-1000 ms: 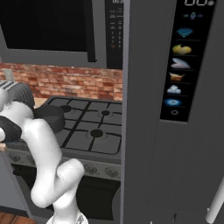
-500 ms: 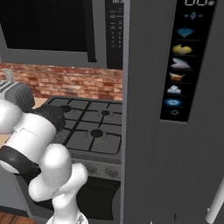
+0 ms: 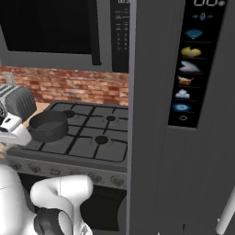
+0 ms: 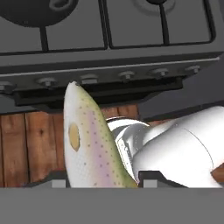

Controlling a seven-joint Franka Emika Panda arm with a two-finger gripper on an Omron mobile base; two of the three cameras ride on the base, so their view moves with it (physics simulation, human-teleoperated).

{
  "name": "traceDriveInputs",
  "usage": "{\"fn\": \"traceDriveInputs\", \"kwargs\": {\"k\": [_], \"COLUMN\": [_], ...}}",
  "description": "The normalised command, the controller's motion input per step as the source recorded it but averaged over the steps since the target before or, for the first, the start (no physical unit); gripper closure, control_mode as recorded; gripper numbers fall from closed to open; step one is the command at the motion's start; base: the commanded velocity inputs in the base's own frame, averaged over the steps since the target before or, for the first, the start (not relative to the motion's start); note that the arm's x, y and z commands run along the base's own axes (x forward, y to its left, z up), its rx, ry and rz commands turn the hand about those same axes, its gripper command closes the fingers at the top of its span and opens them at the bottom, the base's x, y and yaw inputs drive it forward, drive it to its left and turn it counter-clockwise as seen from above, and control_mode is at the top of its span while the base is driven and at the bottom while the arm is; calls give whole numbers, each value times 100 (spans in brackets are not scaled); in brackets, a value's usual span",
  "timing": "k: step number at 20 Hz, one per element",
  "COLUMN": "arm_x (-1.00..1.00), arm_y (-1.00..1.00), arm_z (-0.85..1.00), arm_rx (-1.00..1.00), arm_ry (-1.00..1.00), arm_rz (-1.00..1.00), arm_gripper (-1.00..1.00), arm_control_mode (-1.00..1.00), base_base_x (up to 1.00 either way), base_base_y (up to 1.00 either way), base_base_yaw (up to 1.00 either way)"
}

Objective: Retrieve the frozen meat and place it in the pot on a burner. Then turn the burner on.

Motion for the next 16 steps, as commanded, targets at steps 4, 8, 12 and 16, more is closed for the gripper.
{"fn": "traceDriveInputs", "kwargs": {"k": [4, 8, 12, 16], "arm_x": [47, 40, 48, 58], "arm_y": [-36, -24, -13, 0], "arm_z": [24, 20, 6, 0], "arm_rx": [24, 9, 0, -2], "arm_ry": [-19, -7, 1, 0], "arm_rz": [-17, -15, -6, 0], "arm_gripper": [100, 100, 100, 100], "arm_control_mode": [-100, -100, -100, -100], "base_base_x": [0, 0, 0, 0], "base_base_y": [0, 0, 0, 0], "base_base_yaw": [0, 0, 0, 0]}}
